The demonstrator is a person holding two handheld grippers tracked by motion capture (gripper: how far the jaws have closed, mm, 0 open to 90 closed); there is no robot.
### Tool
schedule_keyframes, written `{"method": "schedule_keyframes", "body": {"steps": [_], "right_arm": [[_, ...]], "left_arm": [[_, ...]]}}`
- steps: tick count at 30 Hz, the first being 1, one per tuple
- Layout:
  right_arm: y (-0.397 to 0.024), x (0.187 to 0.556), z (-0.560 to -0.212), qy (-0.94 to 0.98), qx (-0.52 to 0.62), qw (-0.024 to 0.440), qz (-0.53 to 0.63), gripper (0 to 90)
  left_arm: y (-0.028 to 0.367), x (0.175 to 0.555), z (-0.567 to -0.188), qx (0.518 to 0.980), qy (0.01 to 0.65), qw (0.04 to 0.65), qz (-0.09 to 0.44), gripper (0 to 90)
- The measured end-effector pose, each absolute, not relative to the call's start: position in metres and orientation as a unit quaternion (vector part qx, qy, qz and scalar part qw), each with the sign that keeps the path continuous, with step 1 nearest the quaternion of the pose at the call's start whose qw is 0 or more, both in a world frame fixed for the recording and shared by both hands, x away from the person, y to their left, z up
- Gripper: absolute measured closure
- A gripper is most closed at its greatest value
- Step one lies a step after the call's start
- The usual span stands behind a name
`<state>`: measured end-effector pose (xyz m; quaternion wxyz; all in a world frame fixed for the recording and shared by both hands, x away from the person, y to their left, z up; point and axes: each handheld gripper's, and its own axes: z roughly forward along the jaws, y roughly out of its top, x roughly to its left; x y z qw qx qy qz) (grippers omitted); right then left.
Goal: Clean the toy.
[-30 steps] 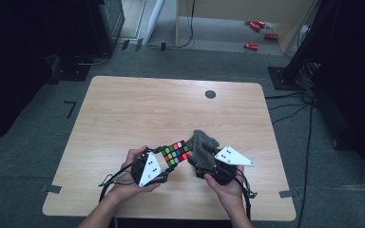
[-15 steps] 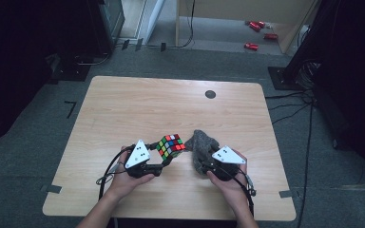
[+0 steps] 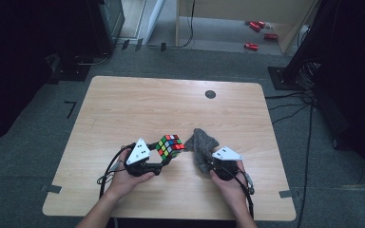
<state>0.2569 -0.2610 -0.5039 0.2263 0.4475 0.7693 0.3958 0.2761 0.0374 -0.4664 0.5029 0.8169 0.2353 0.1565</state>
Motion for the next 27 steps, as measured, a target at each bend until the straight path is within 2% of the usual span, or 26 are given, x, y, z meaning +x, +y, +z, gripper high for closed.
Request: {"method": "schedule_keyframes", "body": {"steps": [6,12,20,27], "right_arm": [[-0.257,0.245,-0.478,0.738,0.418,0.237,0.474,76.7],[-0.228,0.220,-0.438,0.729,0.344,0.259,0.531,76.6],[-0.181,0.202,-0.437,0.778,0.289,0.277,0.484,76.1],[-0.189,0.208,-0.438,0.765,0.321,0.325,0.455,75.9]], "left_arm": [[0.022,0.274,-0.473,0.849,0.227,0.446,0.168,34.9],[0.001,0.264,-0.471,0.872,0.205,0.399,0.196,35.0],[-0.012,0.253,-0.458,0.880,0.197,0.378,0.211,35.2],[-0.011,0.254,-0.458,0.881,0.200,0.375,0.210,35.5]]}}
